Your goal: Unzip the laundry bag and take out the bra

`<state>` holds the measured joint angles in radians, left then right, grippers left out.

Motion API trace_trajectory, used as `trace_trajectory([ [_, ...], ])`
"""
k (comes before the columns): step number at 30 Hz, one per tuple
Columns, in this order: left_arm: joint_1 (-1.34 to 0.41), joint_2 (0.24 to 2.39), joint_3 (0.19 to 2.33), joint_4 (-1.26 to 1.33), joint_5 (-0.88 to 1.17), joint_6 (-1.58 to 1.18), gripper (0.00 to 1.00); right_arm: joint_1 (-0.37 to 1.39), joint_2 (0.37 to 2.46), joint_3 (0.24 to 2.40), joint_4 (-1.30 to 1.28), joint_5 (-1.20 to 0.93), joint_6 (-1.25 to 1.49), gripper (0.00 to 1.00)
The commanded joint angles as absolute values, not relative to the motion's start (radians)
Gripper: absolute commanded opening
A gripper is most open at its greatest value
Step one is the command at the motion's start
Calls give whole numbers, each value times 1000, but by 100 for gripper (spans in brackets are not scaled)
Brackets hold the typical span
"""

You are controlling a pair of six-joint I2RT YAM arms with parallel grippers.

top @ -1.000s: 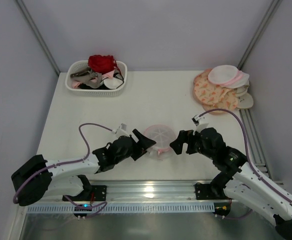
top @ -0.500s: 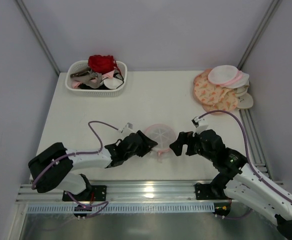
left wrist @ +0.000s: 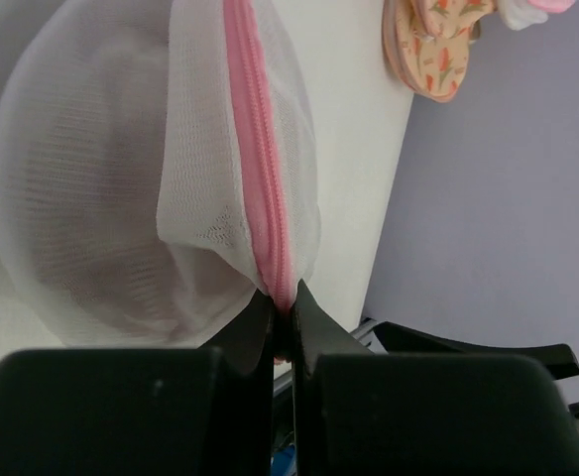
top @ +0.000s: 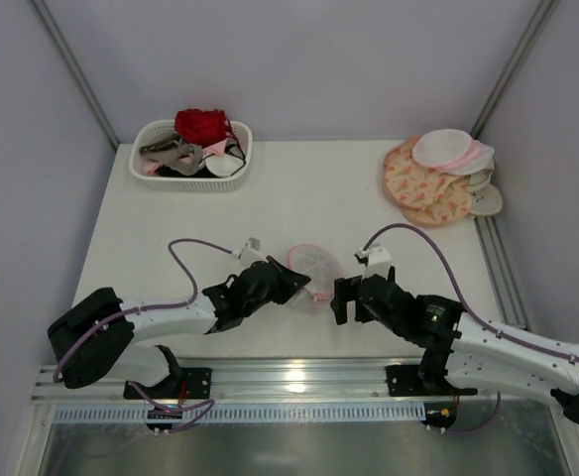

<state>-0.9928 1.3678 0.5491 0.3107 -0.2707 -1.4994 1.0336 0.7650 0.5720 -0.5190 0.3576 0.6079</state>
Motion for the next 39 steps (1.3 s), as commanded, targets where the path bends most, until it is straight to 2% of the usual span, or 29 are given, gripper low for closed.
trace_trajectory([
  [1,-989,1287,512,356,-316,-1560,0,1182,868,756,-766,929,806,99],
  [3,-988,1266,494,400,-313,-1574,0,1282,974,817,-950,1053,983,99],
  [8,-988,1207,462,439,-287,-1641,0,1305,1101,913,-1149,1163,1303,99],
  [10,-988,1200,450,445,-272,-1673,0,1305,1034,869,-1032,1152,1185,100],
  [11,-988,1198,430,459,-267,-1704,0,1305,988,839,-820,1081,1087,100],
  [12,-988,1201,419,474,-265,-1721,0,1305,885,760,-684,1016,851,100],
  [14,-988,1218,381,543,-256,-1774,0,1304,789,688,-436,852,711,99],
  [15,-988,1227,367,575,-253,-1792,0,1305,731,649,-399,819,662,97],
  [21,-988,1394,295,908,-192,-1948,0,1305,733,608,-272,599,629,82],
  [24,-988,1471,290,1078,-173,-1994,0,1305,744,577,-203,534,647,78],
  [30,-988,1608,285,1323,-170,-2026,0,1305,660,448,-84,425,715,76],
  [39,-988,1677,302,1417,-118,-2045,0,1286,597,399,-117,457,738,76],
])
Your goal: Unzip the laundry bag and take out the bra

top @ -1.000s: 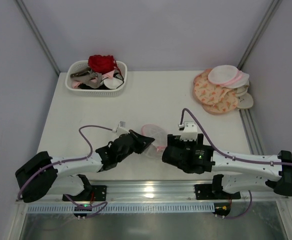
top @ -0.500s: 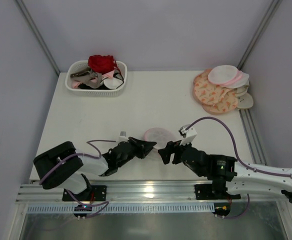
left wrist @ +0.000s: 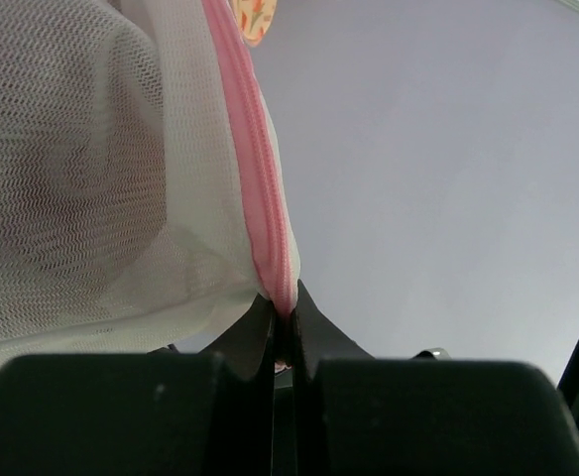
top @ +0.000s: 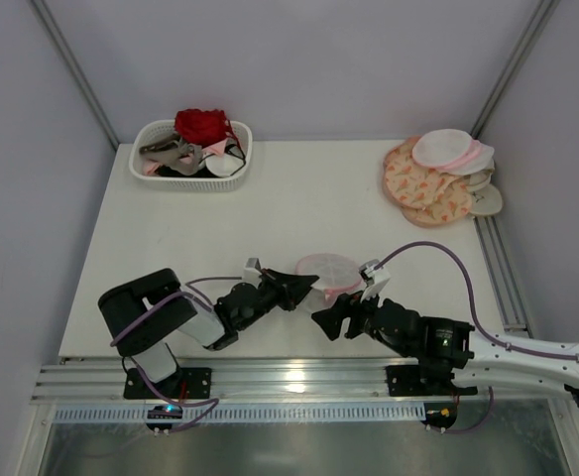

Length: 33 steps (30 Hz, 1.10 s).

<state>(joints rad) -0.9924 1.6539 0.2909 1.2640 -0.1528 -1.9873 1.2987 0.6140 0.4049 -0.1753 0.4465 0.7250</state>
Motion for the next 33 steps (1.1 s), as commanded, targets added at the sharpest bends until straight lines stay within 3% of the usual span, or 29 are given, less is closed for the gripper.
trace_trajectory([
  [1,-988,1681,305,1419,-100,-2046,0,1281,594,399,-120,456,735,76],
  [17,-992,1669,293,1459,-48,-2063,0,1152,598,373,-60,354,692,71],
  [21,-994,1692,296,1499,-51,-2075,0,1146,604,364,-35,336,693,64],
  [26,-1005,1724,317,1545,-40,-2088,0,1137,604,354,-32,342,695,41],
  [29,-1006,1723,313,1543,-40,-2086,0,1131,597,356,-46,351,696,32],
  [33,-1006,1703,305,1543,-41,-2079,0,1123,594,360,-84,382,701,30],
])
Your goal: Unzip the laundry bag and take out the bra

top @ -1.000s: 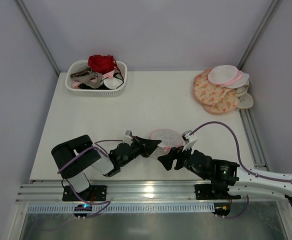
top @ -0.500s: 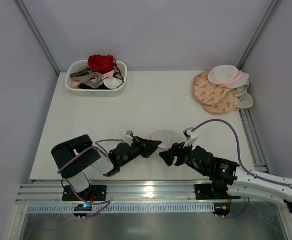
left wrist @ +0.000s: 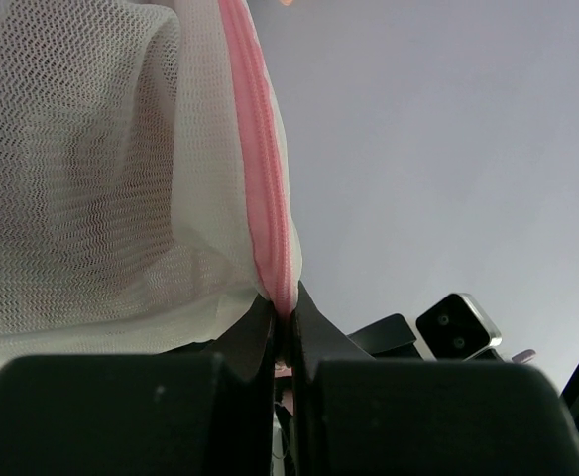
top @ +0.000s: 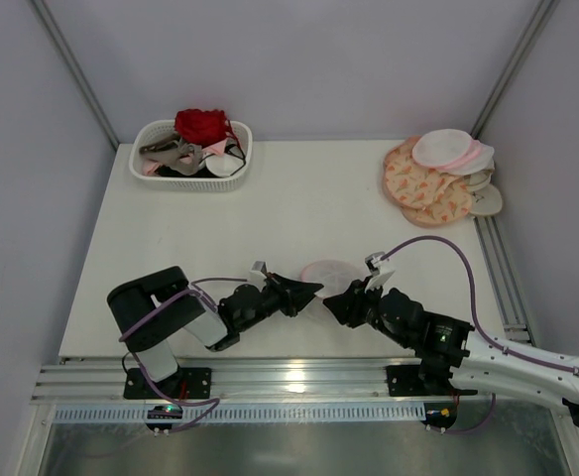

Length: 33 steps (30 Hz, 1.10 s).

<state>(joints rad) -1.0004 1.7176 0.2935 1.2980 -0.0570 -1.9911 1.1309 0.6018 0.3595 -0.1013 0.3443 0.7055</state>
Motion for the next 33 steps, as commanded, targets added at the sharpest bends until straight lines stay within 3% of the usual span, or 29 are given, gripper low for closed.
trace_trajectory([
  [1,-1006,1700,304,1543,-41,-2077,0,1124,595,362,-89,385,704,28],
  [9,-1006,1692,299,1543,-43,-2071,0,1124,624,385,-155,425,722,4],
  [16,-994,1660,256,1543,-66,-2043,0,1123,598,419,-268,442,724,4],
  [17,-993,1652,255,1543,-64,-2042,0,1123,594,423,-275,433,721,30],
  [18,-991,1652,256,1543,-64,-2039,0,1124,589,422,-269,404,709,48],
  [20,-991,1654,265,1543,-55,-2039,0,1123,584,417,-262,382,700,64],
  [26,-991,1664,287,1543,-52,-2046,0,1124,606,374,-184,348,712,65],
  [33,-991,1660,299,1534,-44,-2046,0,1123,699,394,-71,353,709,51],
])
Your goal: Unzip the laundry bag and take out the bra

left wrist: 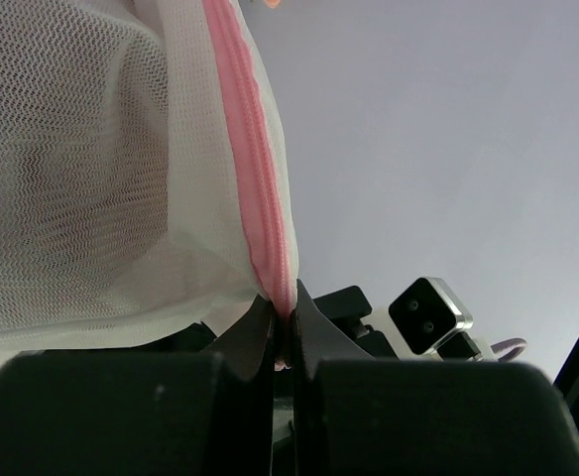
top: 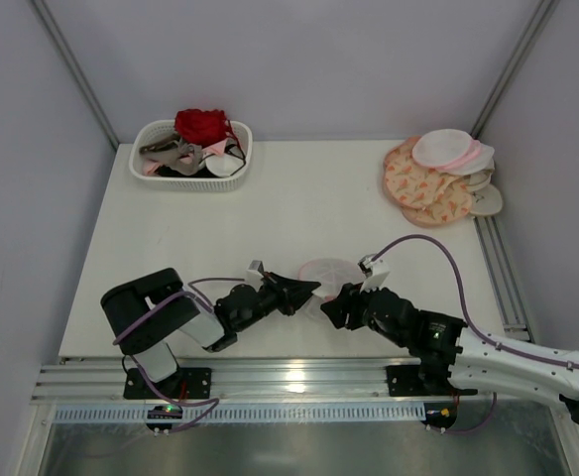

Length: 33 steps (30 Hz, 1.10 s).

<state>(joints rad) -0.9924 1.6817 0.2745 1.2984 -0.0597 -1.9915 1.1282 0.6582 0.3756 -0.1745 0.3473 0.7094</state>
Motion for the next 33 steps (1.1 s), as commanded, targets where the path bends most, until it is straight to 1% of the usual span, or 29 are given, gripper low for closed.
trace_trajectory([
  [1,-992,1660,299,1537,-43,-2048,0,1124,712,405,-63,356,709,49],
  [3,-992,1661,302,1545,-41,-2052,0,1124,747,413,-48,360,710,45],
  [6,-992,1649,299,1542,-40,-2048,0,1124,765,416,-46,382,715,33],
  [7,-992,1643,298,1540,-41,-2046,0,1124,761,414,-48,388,718,26],
  [9,-992,1640,287,1539,-41,-2045,0,1124,741,411,-66,408,722,20],
  [10,-992,1641,284,1542,-43,-2045,0,1123,730,411,-75,416,723,13],
  [14,-992,1646,267,1543,-40,-2043,0,1123,669,410,-153,460,729,3],
  [19,-991,1641,233,1545,-54,-2028,0,1124,585,423,-270,505,741,4],
  [25,-965,1640,170,1546,-34,-2008,0,1124,581,500,-498,548,767,4],
  [29,-904,1629,131,1545,58,-1991,0,1124,641,575,-635,589,799,3],
  [33,-804,1618,117,1542,230,-1971,0,1124,719,644,-741,636,833,4],
])
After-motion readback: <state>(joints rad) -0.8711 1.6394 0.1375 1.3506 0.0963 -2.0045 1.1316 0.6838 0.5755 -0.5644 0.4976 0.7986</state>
